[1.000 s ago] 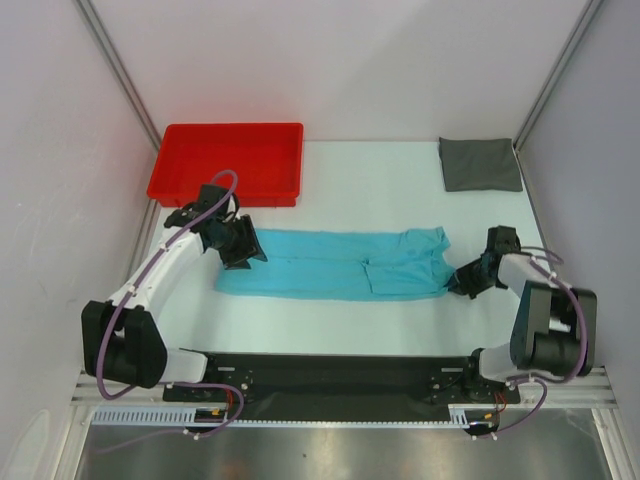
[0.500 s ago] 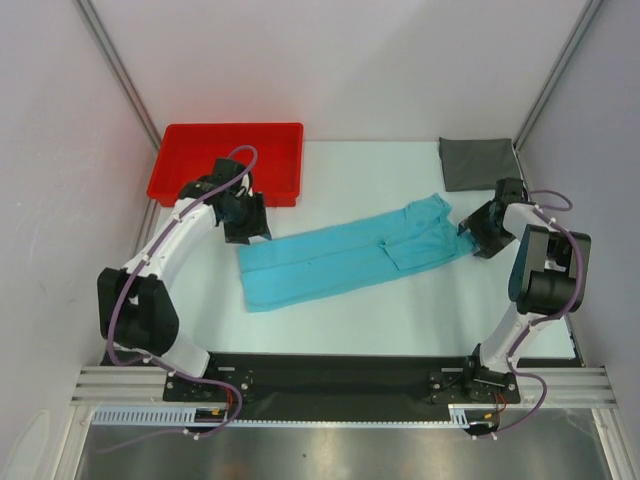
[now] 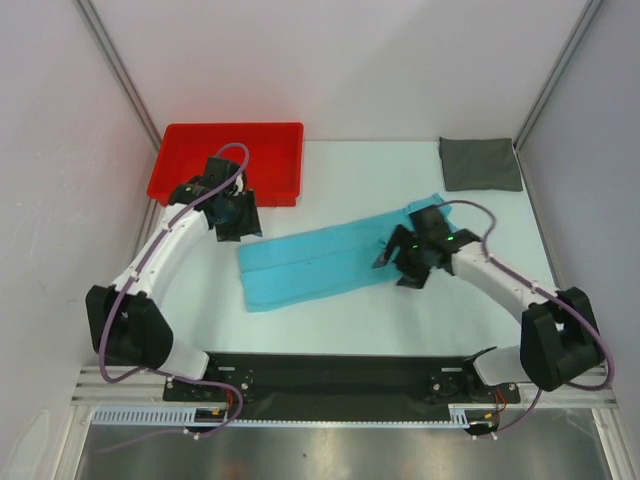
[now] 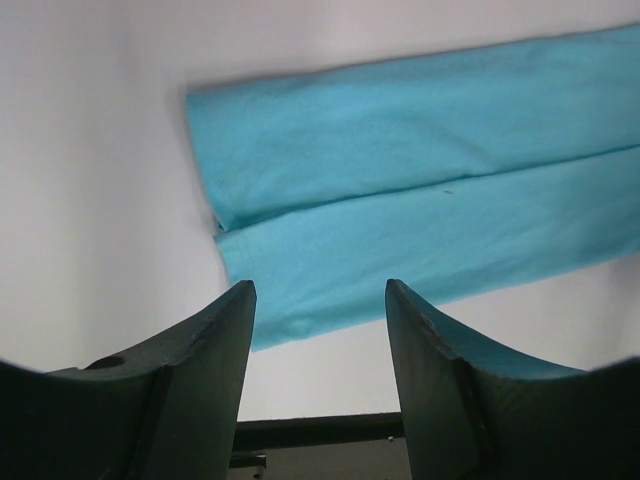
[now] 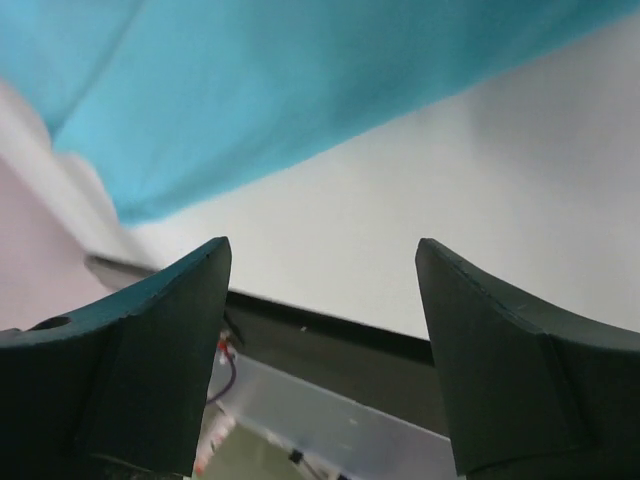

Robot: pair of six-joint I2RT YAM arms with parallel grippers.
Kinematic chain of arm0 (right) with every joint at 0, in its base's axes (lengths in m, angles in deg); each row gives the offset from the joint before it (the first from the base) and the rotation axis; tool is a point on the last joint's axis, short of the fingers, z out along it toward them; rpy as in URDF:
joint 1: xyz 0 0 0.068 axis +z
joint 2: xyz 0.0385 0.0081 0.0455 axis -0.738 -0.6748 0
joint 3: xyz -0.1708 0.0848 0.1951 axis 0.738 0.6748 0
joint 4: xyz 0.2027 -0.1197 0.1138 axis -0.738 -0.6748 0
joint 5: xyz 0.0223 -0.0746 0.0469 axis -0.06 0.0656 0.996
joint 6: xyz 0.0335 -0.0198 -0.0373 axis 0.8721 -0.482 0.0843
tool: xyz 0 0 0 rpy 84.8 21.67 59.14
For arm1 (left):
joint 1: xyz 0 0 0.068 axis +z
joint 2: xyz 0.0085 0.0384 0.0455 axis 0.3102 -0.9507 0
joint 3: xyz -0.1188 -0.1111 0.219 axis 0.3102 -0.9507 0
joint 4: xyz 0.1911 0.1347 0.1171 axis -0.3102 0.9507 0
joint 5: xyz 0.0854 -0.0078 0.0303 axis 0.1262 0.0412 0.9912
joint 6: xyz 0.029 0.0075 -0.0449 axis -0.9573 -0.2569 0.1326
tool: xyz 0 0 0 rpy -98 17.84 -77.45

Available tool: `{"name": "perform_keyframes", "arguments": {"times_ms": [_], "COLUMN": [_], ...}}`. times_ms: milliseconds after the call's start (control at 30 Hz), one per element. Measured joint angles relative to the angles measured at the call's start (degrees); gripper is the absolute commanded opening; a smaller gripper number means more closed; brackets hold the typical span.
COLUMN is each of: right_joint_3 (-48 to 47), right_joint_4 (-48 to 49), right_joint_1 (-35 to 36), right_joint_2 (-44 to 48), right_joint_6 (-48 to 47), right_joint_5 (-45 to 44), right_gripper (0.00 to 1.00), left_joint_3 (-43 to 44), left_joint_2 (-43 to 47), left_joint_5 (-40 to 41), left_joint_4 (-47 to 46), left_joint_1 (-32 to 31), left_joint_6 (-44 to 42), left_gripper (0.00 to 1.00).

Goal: Fold and stack the t-shirts
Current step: Fold the tshirt

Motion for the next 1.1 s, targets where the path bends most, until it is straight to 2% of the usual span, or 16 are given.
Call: {"name": "perform_keyframes", "arguments": {"times_ms": [133,300,400,600,733,1067,1100], "right_joint_3": [-3.1,-8.0,-9.7,-14.0,-16.2,-17.8,-18.1], "right_joint_4": [6.8,20.1,25.7,29.3,29.1,27.7,27.7], "right_joint_1": [15.2,27.9,32.6,39.0,41.4,41.7,41.6], "right_joint_2": [-7.6,-20.0,-26.1,-33.4,-34.6,-37.0,-37.4], "right_joint_6": [7.6,21.6,30.3,43.6,50.0,60.4,60.8], "right_joint_5": [1.3,1.3,1.0,-3.6,-7.5,-12.4,-12.4], "right_gripper": [0.66,0.64,0.63,0.62,0.52,0.5,0.47], "left_joint_3": [-1.0,-2.4,-2.6,-3.3,-6.4,-10.0,-10.0], "left_joint_2": [5.1,11.0,13.7,18.2,21.0,24.2,24.2], "left_joint_5": [1.0,1.7,2.4,2.4,1.5,1.5,1.5], "left_joint_4": [0.1,1.0,1.4,1.4,1.1,0.1,-0.1], "left_joint_1": [-0.2,-0.8,-0.9,-1.1,-1.5,-1.6,-1.6], "left_joint_6": [1.3,2.2,2.4,3.8,4.1,4.2,4.2], "left_gripper": [0.6,0.6,0.59,0.58,0.58,0.58,0.58]}}
